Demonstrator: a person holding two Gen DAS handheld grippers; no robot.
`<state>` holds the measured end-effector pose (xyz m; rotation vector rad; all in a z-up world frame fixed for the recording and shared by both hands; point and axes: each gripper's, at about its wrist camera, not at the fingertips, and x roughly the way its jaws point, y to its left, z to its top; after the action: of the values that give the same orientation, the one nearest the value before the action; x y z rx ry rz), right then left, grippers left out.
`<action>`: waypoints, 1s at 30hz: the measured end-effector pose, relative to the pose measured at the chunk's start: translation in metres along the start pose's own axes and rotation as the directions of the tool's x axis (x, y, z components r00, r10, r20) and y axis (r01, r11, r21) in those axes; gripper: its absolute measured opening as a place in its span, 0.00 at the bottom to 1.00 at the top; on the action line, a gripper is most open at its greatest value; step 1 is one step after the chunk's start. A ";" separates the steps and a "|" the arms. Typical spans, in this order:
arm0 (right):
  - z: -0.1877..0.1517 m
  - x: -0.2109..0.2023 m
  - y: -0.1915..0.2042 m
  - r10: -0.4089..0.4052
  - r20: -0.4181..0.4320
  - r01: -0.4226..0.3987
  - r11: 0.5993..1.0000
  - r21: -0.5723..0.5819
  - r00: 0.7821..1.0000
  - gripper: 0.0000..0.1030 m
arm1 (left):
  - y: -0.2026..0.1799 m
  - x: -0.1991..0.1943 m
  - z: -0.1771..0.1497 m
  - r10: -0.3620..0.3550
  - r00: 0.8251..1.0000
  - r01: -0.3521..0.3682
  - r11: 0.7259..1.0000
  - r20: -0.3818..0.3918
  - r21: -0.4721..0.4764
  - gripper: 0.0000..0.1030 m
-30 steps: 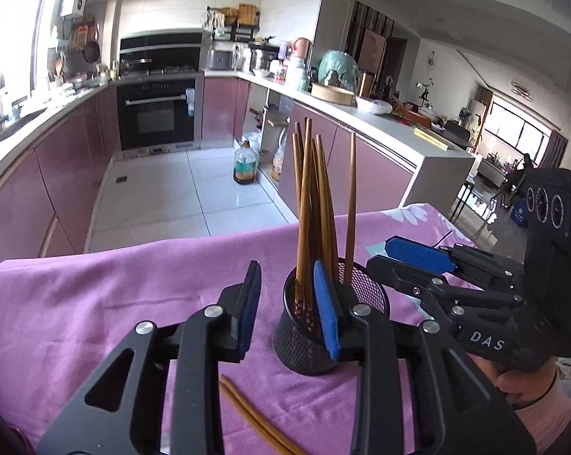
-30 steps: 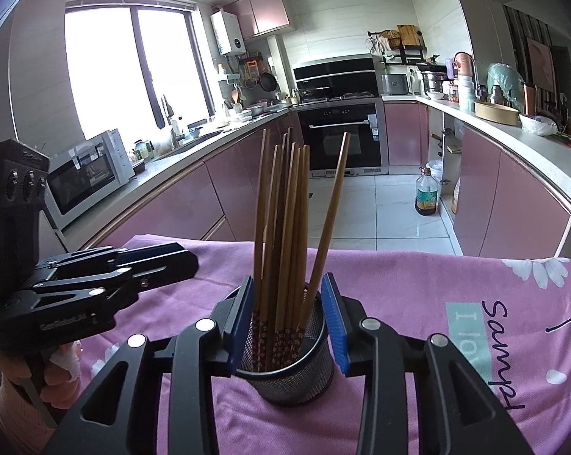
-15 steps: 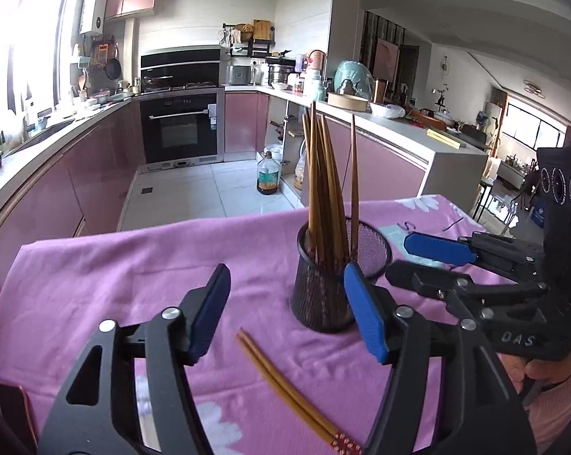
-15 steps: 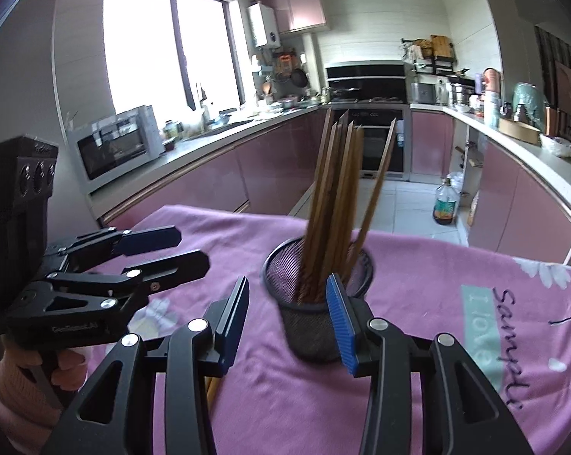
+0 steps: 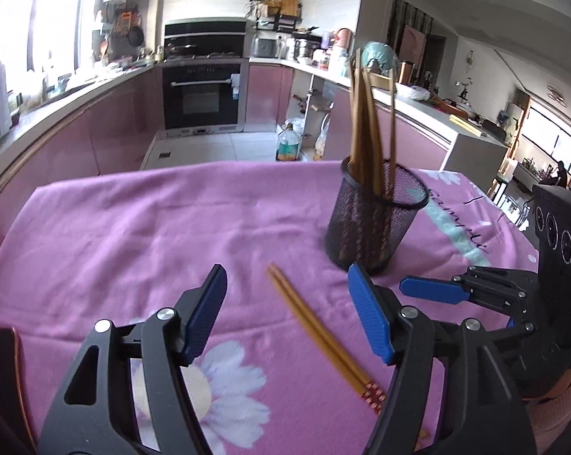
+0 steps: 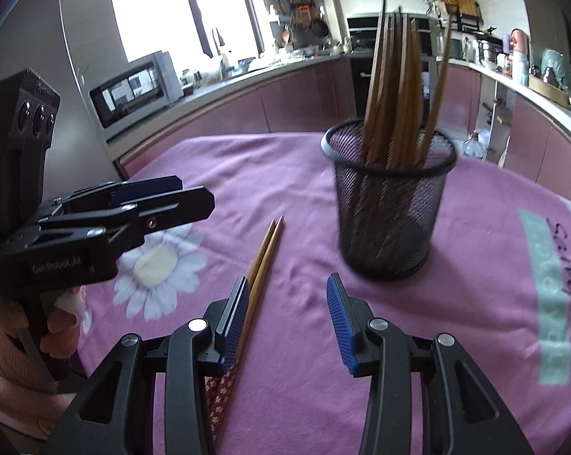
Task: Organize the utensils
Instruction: 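Move the left tool back to the two chopsticks on the cloth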
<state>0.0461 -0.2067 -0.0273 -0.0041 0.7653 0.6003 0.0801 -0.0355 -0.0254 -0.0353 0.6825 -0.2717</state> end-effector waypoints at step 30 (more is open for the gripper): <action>-0.019 0.026 0.019 -0.060 -0.117 0.056 0.998 -0.037 0.991 0.30 | 0.017 0.028 -0.032 -0.008 0.995 0.005 1.000 -0.104 -0.028 0.63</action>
<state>0.0390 -0.1818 -0.0542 -0.0929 0.8670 0.5614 0.0848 -0.0244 -0.0697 -0.0498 0.7898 -0.2718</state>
